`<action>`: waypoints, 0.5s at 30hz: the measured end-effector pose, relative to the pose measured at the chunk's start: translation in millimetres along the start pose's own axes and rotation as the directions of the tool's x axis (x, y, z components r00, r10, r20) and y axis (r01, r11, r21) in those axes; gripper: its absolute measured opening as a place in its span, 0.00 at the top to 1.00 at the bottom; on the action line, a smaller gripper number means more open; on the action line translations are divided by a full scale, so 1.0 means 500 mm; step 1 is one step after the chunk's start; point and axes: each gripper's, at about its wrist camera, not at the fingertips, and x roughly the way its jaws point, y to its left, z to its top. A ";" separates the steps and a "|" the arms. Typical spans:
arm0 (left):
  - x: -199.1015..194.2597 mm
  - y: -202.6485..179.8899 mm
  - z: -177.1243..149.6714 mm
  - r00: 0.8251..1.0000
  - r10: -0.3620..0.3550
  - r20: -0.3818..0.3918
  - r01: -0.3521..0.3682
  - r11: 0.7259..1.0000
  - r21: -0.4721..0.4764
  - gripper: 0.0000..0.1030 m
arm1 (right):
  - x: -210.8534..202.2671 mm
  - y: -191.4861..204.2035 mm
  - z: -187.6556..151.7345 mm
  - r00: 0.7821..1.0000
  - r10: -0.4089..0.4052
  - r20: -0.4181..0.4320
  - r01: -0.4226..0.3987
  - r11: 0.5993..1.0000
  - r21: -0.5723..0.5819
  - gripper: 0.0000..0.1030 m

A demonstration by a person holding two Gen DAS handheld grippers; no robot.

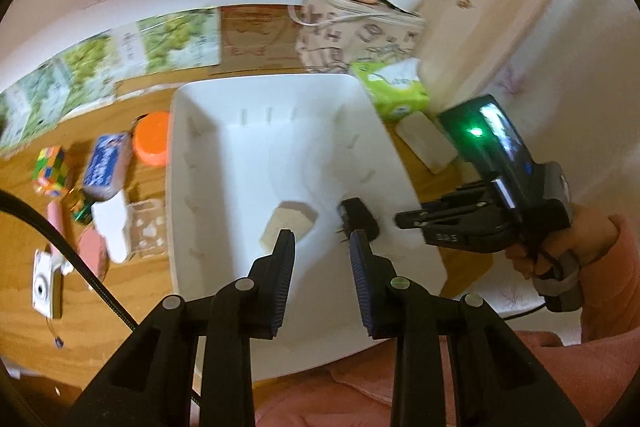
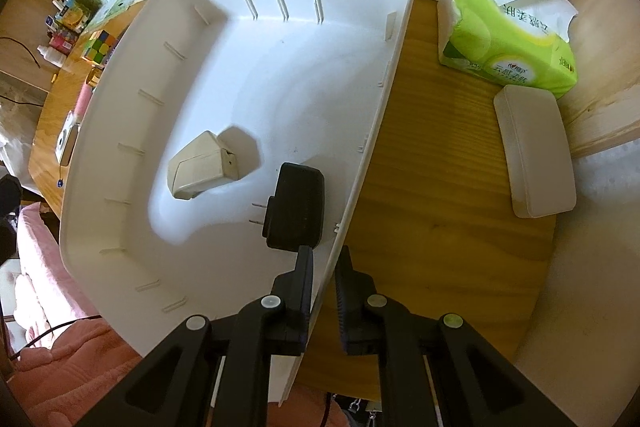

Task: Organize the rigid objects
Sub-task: 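Carry the black adapter into the white tray and open the left gripper, then move the left tool to the white round-lens gadget and close on it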

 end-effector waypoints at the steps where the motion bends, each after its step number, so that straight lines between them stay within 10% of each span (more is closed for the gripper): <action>1: -0.004 0.008 -0.005 1.000 0.014 0.005 -0.014 1.000 -0.015 0.70 | 0.000 0.001 0.001 1.000 -0.001 0.000 0.001 1.000 0.003 0.90; 15: -0.072 0.140 -0.053 0.993 0.116 0.022 -0.113 0.988 -0.102 0.70 | 0.001 -0.007 0.002 1.000 -0.009 -0.013 0.011 0.994 0.110 0.92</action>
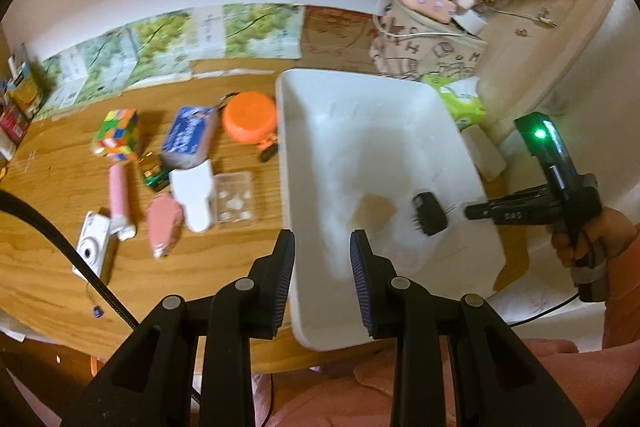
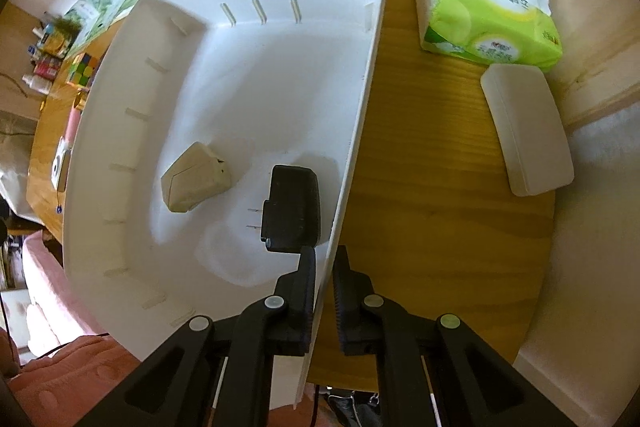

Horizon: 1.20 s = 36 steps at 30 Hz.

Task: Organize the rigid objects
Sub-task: 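Move the left tool to the white round-lens gadget and close on it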

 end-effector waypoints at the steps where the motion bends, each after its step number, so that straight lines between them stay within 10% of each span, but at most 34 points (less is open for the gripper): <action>1: -0.002 0.015 -0.002 1.000 0.000 -0.007 0.000 1.000 -0.008 0.70 | 0.000 0.001 0.000 1.000 -0.005 -0.001 0.005 1.000 0.005 0.92; 13: -0.027 0.202 -0.012 0.996 0.053 -0.073 -0.057 0.997 -0.054 0.63 | 0.006 0.002 0.001 0.997 -0.074 -0.017 0.075 0.995 0.067 0.95; 25: -0.012 0.370 -0.008 0.983 0.099 -0.152 -0.106 0.994 -0.035 0.24 | 0.006 -0.006 -0.007 0.996 -0.087 -0.017 0.089 0.976 0.200 0.95; 36: 0.099 0.509 -0.009 0.938 0.093 -0.335 -0.107 0.994 -0.023 0.20 | 0.005 -0.021 -0.015 0.993 -0.112 -0.025 0.114 0.955 0.274 0.95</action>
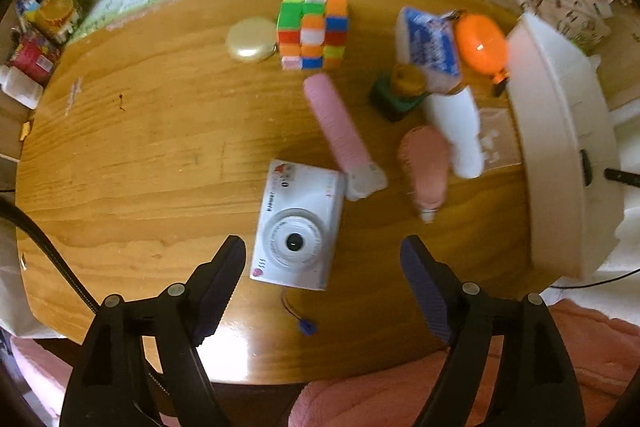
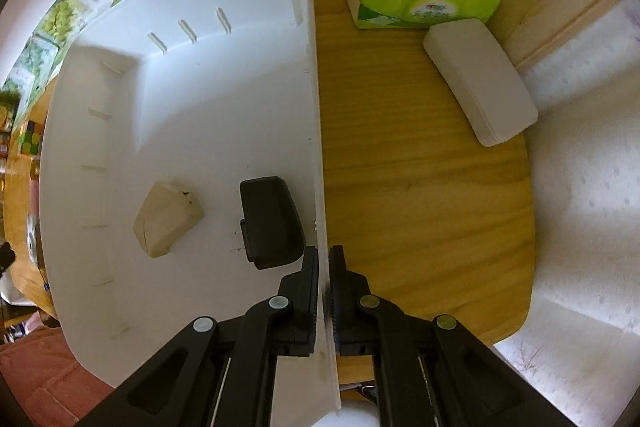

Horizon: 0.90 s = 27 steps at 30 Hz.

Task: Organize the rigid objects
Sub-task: 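Move the left tool to the white round-lens gadget and close on it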

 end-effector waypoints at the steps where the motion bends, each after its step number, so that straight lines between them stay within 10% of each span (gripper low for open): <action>1: 0.012 0.005 0.003 1.000 -0.002 -0.017 0.002 1.000 0.006 0.20 | 0.000 -0.001 0.001 1.000 -0.001 0.000 0.001 1.000 0.006 0.95; 27: 0.161 0.014 0.026 0.982 0.046 -0.186 -0.026 0.994 0.107 0.29 | -0.004 -0.031 0.018 1.000 -0.009 0.001 0.009 0.995 0.099 0.94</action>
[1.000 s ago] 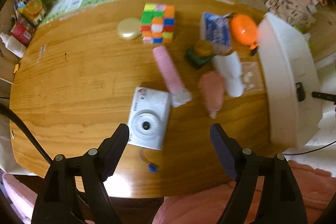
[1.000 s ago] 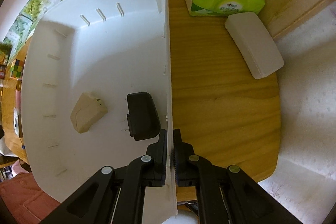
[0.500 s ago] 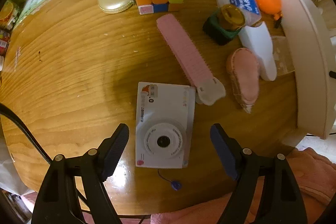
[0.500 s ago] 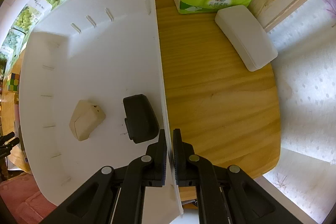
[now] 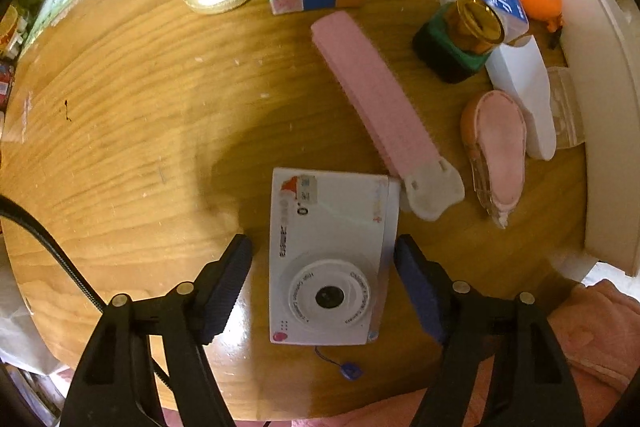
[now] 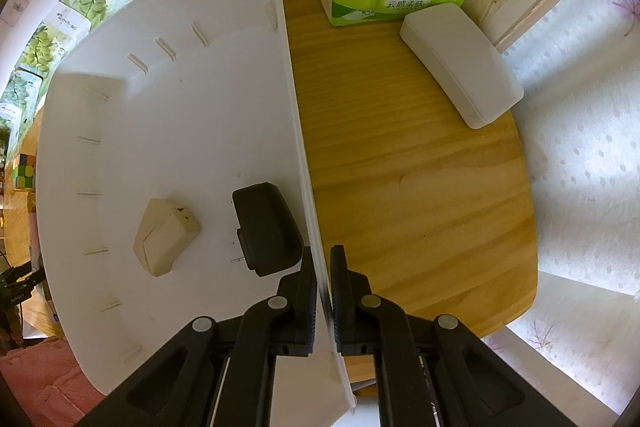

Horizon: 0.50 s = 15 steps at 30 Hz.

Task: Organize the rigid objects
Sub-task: 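Move the left tool to the white round-lens gadget and close on it, then carry the white round-lens gadget into the white tray and open the left gripper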

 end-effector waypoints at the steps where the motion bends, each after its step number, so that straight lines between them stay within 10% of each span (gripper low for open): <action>1: 0.000 -0.001 0.002 1.000 0.005 0.005 -0.005 1.000 0.002 0.32 | -0.003 -0.002 0.002 1.000 0.000 0.000 0.000 1.000 0.000 0.94; 15: -0.021 0.005 0.054 1.000 0.004 0.015 -0.003 0.999 -0.050 0.41 | -0.005 -0.017 -0.015 1.000 0.009 0.025 -0.010 1.000 0.028 0.93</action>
